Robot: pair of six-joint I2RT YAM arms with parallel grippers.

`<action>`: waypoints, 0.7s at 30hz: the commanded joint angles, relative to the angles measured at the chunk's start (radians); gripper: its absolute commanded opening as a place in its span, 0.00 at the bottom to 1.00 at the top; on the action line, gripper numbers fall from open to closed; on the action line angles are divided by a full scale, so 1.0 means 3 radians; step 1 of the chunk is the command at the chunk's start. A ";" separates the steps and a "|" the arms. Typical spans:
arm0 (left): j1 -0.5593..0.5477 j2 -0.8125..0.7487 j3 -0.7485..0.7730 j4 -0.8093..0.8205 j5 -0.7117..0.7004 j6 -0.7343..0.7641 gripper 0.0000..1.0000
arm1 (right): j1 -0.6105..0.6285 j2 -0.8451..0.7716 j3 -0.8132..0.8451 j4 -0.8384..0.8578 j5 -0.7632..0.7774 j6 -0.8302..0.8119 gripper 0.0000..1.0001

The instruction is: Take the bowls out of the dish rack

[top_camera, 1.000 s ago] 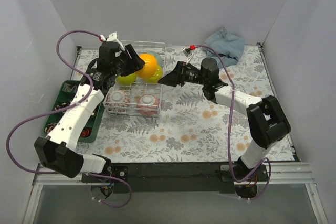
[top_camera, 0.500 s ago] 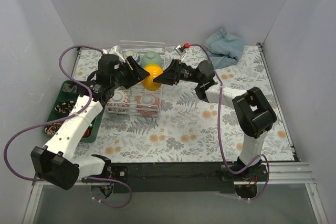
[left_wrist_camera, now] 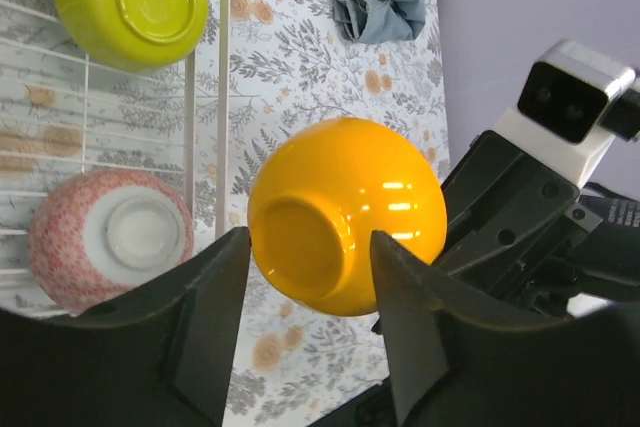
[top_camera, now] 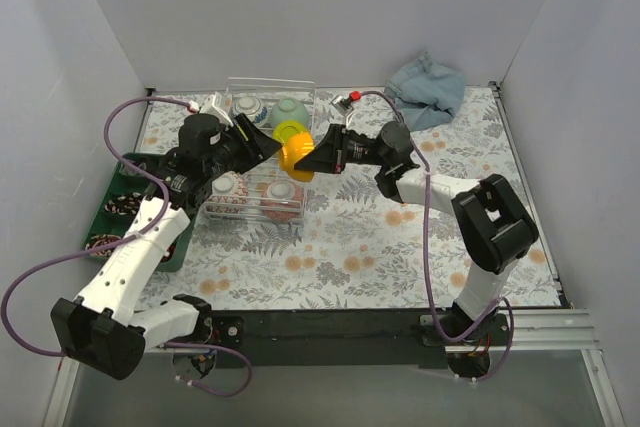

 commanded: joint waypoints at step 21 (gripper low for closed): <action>0.0001 -0.1764 -0.1357 -0.0221 -0.1049 0.0956 0.98 | -0.0684 -0.0539 0.1221 -0.6251 0.4155 -0.4378 0.01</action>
